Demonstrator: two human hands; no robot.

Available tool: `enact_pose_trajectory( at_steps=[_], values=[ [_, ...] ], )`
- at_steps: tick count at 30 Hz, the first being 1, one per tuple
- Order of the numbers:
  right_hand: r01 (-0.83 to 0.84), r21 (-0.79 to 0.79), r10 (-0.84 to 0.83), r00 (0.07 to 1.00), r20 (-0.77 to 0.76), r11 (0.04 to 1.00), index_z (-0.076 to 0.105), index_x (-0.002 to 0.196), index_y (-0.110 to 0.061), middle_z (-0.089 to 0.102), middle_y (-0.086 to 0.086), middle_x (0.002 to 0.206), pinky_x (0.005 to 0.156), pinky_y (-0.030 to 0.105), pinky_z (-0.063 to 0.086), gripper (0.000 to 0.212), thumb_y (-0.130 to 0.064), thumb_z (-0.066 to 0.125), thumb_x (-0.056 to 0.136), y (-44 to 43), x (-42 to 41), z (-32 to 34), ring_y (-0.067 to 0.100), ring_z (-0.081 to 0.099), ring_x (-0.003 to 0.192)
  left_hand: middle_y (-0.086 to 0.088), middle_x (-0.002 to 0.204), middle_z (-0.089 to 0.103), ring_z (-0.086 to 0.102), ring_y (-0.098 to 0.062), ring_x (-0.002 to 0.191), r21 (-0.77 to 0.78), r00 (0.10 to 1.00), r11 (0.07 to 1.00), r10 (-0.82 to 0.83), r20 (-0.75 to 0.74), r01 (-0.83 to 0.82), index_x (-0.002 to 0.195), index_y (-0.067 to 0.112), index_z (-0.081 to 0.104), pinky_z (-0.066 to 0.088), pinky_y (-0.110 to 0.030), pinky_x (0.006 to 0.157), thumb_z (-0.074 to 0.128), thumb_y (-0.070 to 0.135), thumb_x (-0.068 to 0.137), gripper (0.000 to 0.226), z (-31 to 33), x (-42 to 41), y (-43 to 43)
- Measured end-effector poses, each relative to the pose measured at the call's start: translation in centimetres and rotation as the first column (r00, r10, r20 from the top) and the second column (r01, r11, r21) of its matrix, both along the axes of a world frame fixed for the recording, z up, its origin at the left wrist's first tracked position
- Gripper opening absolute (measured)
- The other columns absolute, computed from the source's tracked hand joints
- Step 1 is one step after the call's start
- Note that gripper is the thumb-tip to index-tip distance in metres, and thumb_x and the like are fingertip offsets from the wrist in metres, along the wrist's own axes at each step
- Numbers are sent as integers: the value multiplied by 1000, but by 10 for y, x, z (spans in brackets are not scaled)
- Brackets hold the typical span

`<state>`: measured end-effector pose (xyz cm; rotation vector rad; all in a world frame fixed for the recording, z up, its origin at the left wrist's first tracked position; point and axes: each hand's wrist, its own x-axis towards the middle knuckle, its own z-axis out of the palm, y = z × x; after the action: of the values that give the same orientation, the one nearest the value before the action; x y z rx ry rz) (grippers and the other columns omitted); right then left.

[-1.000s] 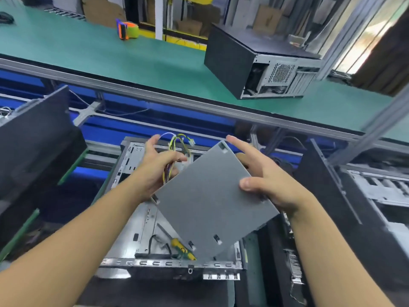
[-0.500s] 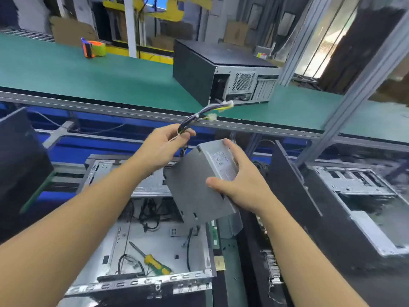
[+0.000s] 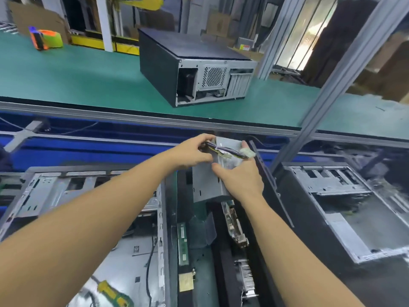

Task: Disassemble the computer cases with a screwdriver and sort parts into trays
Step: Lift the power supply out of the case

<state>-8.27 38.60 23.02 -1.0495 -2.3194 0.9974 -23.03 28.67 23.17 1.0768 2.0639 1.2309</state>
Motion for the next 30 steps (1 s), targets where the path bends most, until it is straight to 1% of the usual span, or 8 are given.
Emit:
enact_pose_trajectory(
  at_steps=[3,5,8,10,16,21,24,30],
  values=[
    [52,-30,-50,997,62,998,16,154,-49,55,-10,130,77,34,43,106,-65,69,63,13,-22,-25,23,64,109,20,109,64,62,0,99,-56,1000,998,0,11,1,139,30,51,46,-15,70,67,18,85,58,-18,-19,20],
    [79,-62,-74,994,80,995,16,153,-49,56,-9,129,83,37,48,105,-63,70,64,21,-36,-43,24,64,107,20,109,64,58,8,97,-84,996,996,-1,90,9,131,33,59,41,-13,76,65,21,86,47,-29,-31,34],
    [135,-82,-123,984,131,987,23,150,-43,54,-8,124,87,40,51,103,-63,72,62,32,-60,-71,25,64,106,9,101,61,52,-13,97,-106,955,994,71,289,-42,89,29,64,35,-32,82,53,38,76,19,-44,-48,57],
    [162,-87,-143,971,193,983,32,146,-35,55,-6,122,85,40,52,98,-64,73,61,39,-76,-89,26,64,104,3,89,56,46,-18,88,-142,930,985,140,341,-96,78,23,56,33,-34,74,50,46,75,24,-58,-56,71],
    [113,-22,-99,936,338,993,18,153,-45,54,-3,118,83,40,53,100,-59,68,67,38,-115,-137,27,64,99,-4,75,46,40,-19,67,-309,917,928,295,268,-209,77,11,46,29,-29,59,51,21,92,19,-119,-79,94],
    [59,164,-122,905,408,985,45,135,-21,49,2,117,73,36,42,80,-58,74,69,34,-141,-167,26,49,109,-5,73,41,38,-20,63,-355,828,888,421,370,-292,70,12,39,27,-29,54,50,15,93,25,-145,-102,102],
    [14,225,-117,886,449,974,51,122,-15,50,5,114,75,30,36,72,-57,76,69,33,-150,-185,27,40,112,-9,75,43,39,-21,64,-404,828,877,419,373,-262,74,10,44,28,-29,55,49,11,93,19,-159,-114,103],
    [8,212,-111,871,479,977,51,128,-15,52,10,121,86,35,47,71,-50,76,71,25,-156,-224,29,38,117,-11,78,48,43,-21,67,-546,921,829,300,248,-123,84,6,49,32,-27,54,51,8,94,10,-187,-122,107]
  ],
)
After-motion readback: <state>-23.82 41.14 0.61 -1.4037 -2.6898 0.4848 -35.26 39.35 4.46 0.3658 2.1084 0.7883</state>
